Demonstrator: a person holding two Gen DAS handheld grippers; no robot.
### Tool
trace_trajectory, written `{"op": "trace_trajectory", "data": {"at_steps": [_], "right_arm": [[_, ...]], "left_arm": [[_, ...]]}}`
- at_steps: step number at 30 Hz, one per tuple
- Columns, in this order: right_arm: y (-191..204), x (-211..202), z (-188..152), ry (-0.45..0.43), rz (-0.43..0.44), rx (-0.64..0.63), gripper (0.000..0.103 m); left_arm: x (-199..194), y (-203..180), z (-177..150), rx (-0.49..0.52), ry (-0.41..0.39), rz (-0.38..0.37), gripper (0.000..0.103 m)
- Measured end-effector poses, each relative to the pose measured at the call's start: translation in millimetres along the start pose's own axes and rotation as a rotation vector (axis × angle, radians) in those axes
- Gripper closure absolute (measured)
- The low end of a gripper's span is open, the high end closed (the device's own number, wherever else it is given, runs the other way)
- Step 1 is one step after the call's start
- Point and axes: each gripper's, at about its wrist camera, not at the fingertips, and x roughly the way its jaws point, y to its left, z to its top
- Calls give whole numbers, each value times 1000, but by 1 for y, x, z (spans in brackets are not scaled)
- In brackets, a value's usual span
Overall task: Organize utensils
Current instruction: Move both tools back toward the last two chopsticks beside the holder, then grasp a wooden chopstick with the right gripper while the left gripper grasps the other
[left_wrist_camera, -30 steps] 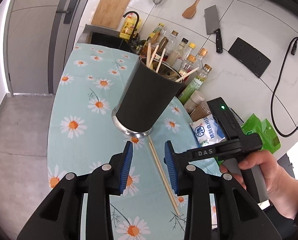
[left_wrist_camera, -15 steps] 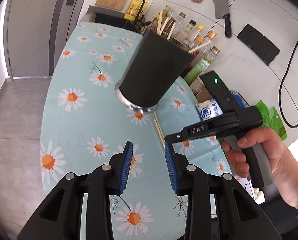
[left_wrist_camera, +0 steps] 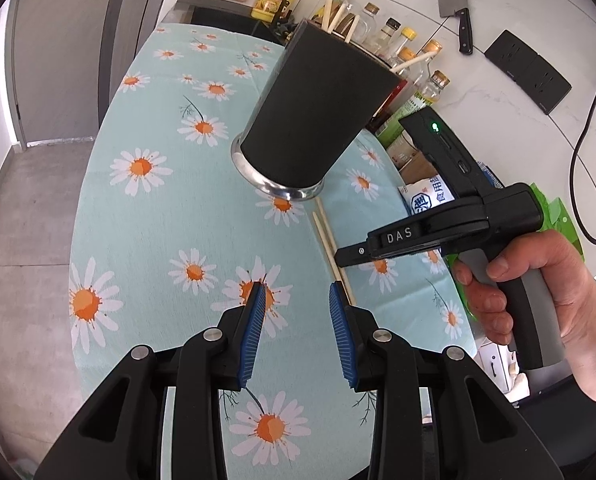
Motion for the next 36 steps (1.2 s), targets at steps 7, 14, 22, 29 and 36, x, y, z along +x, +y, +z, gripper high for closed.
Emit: {"op": "trace_trajectory", "data": {"at_steps": [7, 14, 22, 29, 36], "right_arm": [[19, 8, 3, -9, -84, -4, 99], [11, 3, -9, -33, -52, -4, 98], [-20, -21, -27, -77, 68, 38, 98], [-31, -45, -40, -123, 169, -19, 98], [-63, -72, -43, -150, 274, -27, 98]], "left_arm": [[9, 1, -2, -15, 25, 10, 71], [16, -10, 1, 9, 45, 32, 71], [29, -24, 6, 33, 81, 79, 71], [51, -47, 14, 47, 139, 129, 71], [85, -60, 19, 19, 238, 185, 71]]}}
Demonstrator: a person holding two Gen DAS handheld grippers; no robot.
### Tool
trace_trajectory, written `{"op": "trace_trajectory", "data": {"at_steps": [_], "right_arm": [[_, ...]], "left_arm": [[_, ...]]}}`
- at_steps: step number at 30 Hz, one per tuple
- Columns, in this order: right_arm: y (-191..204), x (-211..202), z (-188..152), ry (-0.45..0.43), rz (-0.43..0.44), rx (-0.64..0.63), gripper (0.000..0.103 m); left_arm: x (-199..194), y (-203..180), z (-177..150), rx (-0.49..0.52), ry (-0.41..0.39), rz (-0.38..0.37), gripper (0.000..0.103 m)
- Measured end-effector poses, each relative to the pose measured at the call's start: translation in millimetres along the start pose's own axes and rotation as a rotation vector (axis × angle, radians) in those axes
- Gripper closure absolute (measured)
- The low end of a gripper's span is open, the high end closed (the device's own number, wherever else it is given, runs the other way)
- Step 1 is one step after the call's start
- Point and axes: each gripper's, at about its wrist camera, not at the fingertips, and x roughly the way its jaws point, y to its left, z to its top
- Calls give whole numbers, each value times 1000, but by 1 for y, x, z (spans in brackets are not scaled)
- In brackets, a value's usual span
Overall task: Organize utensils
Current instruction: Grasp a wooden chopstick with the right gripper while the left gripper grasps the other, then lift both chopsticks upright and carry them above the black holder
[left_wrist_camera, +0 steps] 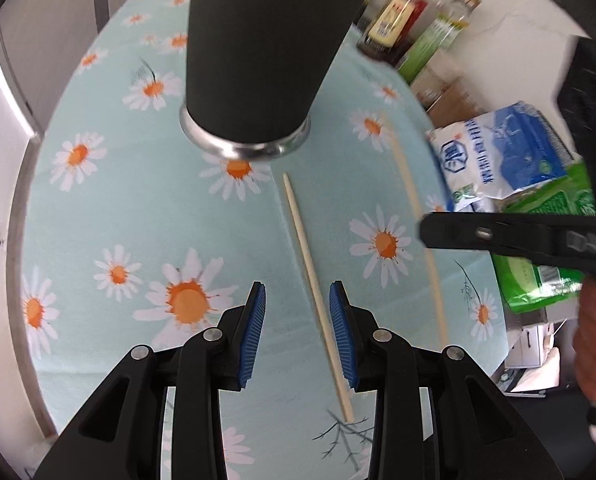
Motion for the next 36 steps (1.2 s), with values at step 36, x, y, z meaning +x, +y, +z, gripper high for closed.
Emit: {"op": "trace_trajectory", "data": {"at_steps": [36], "right_arm": [[-35, -33, -22, -64, 115, -57, 98]], "left_arm": [[48, -25, 27, -26, 145, 149, 99]]}}
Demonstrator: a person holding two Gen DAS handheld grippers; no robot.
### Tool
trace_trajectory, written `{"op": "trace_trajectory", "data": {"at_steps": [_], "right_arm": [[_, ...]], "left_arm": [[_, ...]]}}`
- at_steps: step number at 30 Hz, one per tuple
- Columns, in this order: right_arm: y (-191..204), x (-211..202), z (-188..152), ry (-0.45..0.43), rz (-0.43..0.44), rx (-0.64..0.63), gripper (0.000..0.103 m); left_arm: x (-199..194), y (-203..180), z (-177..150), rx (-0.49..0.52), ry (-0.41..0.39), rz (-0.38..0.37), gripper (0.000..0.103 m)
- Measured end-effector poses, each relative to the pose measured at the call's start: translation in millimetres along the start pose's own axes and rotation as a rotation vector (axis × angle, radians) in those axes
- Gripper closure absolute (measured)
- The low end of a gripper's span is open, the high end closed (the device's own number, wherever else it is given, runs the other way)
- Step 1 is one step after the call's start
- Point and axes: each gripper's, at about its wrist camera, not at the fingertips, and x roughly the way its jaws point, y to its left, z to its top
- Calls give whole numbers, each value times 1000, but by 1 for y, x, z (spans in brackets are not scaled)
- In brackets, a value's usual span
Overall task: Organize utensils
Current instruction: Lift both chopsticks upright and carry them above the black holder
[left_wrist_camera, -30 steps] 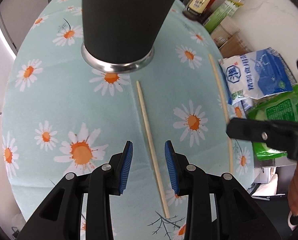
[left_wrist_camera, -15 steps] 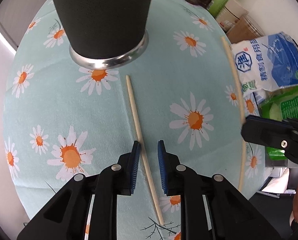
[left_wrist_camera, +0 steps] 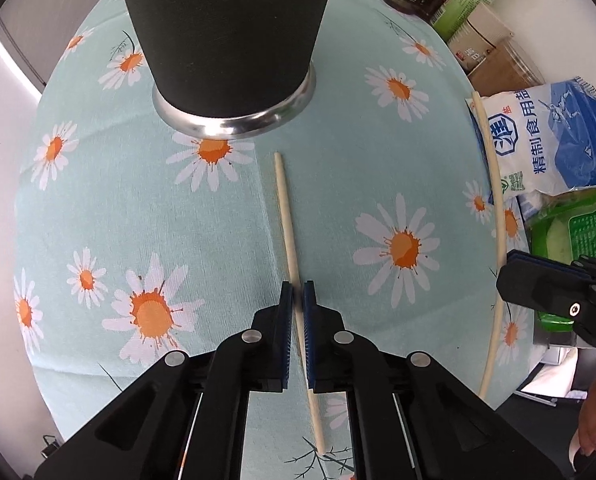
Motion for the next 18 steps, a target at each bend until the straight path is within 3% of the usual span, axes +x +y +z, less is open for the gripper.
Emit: {"op": "trace_trajectory", "data": {"at_steps": [7, 18], "right_arm": [[1, -1, 4, -5, -1, -16, 98], [16, 9, 4, 15, 12, -50, 98]], "left_arm": [[-2, 7, -5, -43, -37, -24, 99], [-51, 21, -41, -68, -147, -29, 99]]}}
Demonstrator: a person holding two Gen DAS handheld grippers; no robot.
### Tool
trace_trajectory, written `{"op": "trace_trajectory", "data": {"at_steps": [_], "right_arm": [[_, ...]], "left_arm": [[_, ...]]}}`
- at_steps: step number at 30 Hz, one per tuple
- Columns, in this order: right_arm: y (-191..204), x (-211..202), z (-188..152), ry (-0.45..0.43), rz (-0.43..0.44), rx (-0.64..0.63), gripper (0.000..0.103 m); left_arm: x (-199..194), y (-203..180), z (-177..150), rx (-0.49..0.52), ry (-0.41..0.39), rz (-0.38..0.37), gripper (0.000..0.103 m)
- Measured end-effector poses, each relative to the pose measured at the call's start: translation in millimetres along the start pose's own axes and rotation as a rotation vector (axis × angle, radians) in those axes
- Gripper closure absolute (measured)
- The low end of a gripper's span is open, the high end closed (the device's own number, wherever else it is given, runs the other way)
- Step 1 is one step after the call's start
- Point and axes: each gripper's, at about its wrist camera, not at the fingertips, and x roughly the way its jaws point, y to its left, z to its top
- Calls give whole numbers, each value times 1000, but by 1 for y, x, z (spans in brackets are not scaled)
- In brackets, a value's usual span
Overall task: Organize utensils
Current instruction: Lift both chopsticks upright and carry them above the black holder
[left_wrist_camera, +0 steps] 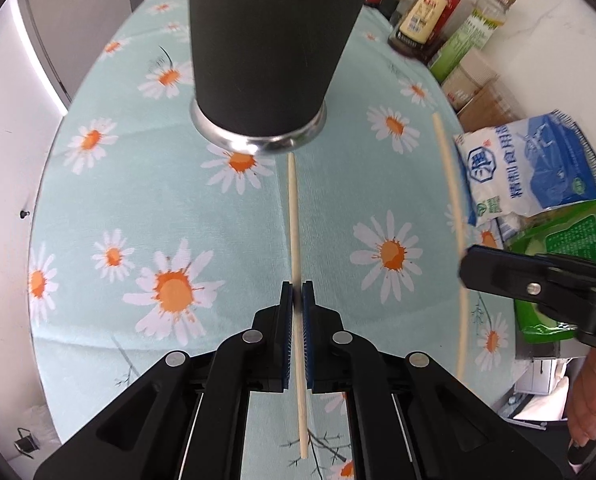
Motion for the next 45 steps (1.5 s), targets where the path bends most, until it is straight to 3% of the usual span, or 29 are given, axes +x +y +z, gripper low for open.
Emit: {"op": "trace_trajectory", "data": {"at_steps": [9, 19, 28, 35, 45], "right_arm": [[16, -3, -1, -26, 46, -41, 98], [40, -30, 8, -123, 114, -124, 97], [59, -52, 31, -231, 173, -198, 97], [71, -58, 49, -295, 162, -220, 97], [74, -61, 87, -428, 171, -192, 97]], "left_arm": [[-43, -1, -11, -29, -100, -37, 99], [-85, -10, -5, -33, -212, -69, 99], [-122, -10, 13, -31, -324, -93, 99], [-135, -6, 29, -19, -387, -105, 99], [-152, 13, 60, -7, -546, -139, 99]]}}
